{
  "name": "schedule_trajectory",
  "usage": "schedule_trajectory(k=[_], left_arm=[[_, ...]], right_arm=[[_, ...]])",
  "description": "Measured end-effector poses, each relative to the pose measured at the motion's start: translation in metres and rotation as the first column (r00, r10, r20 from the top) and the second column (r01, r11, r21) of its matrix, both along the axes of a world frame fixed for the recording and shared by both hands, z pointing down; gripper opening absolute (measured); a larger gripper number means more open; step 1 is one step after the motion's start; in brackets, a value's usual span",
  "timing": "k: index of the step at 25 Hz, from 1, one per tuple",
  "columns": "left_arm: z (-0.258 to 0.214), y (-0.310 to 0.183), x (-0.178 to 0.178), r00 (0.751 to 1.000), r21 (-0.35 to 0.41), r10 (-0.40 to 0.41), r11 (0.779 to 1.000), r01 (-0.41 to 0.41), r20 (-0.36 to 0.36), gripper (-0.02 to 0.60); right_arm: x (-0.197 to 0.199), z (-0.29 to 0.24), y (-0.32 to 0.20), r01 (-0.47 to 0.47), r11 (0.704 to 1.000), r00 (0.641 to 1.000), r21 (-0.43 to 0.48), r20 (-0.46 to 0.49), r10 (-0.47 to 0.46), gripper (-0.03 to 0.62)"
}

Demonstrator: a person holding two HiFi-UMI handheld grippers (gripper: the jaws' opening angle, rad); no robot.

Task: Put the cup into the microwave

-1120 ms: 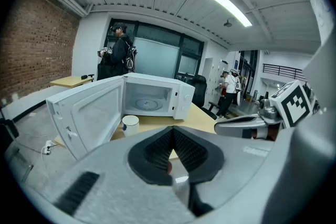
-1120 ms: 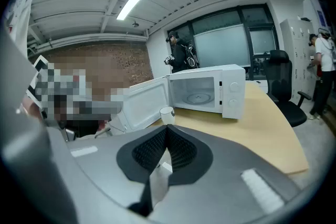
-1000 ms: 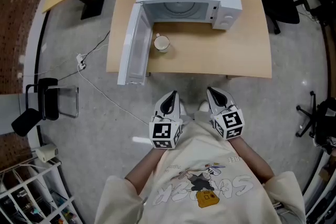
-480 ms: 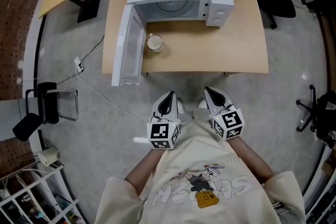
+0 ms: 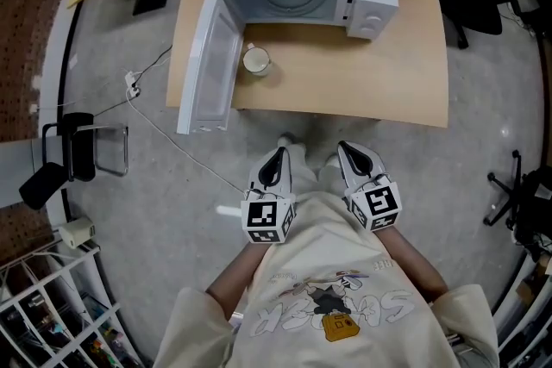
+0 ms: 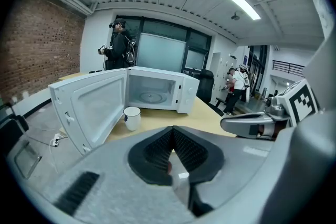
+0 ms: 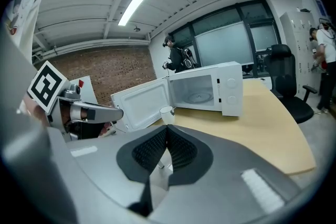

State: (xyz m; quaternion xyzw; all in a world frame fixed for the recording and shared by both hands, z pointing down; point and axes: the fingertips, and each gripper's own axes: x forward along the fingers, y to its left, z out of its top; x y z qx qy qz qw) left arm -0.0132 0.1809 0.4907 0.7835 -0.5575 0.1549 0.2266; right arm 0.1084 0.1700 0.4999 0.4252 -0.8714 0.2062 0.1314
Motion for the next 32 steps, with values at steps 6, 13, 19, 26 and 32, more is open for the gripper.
schedule_trajectory(k=[6, 13, 19, 26, 32], left_arm=[[0.003, -0.057, -0.032, 1.000, -0.002, -0.018, 1.000, 0.018, -0.001, 0.005], [0.031, -0.153, -0.076, 0.999, 0.045, 0.030, 0.998, -0.032, 0.045, 0.313], [0.123, -0.217, -0.084, 0.987, -0.031, 0.046, 0.999, -0.042, 0.157, 0.490], [0.170, -0.272, -0.090, 0.974, -0.023, -0.044, 0.998, 0.050, 0.223, 0.414], [0.155, -0.290, -0.088, 0.978, -0.022, -0.047, 0.998, 0.053, 0.205, 0.407]], right_arm=[[-0.036, 0.005, -0.059, 0.045, 0.999, 0.999, -0.012, -0.026, -0.046, 0.006], [-0.079, 0.003, -0.130, 0.048, 0.999, 0.996, -0.013, -0.081, -0.048, 0.006], [-0.077, -0.002, -0.157, 0.057, 0.998, 0.988, -0.027, -0.142, -0.060, 0.006], [-0.046, -0.001, -0.179, 0.028, 0.998, 0.982, -0.053, -0.183, -0.038, 0.006], [-0.030, 0.000, -0.190, -0.004, 0.999, 0.983, -0.054, -0.182, -0.006, 0.006]])
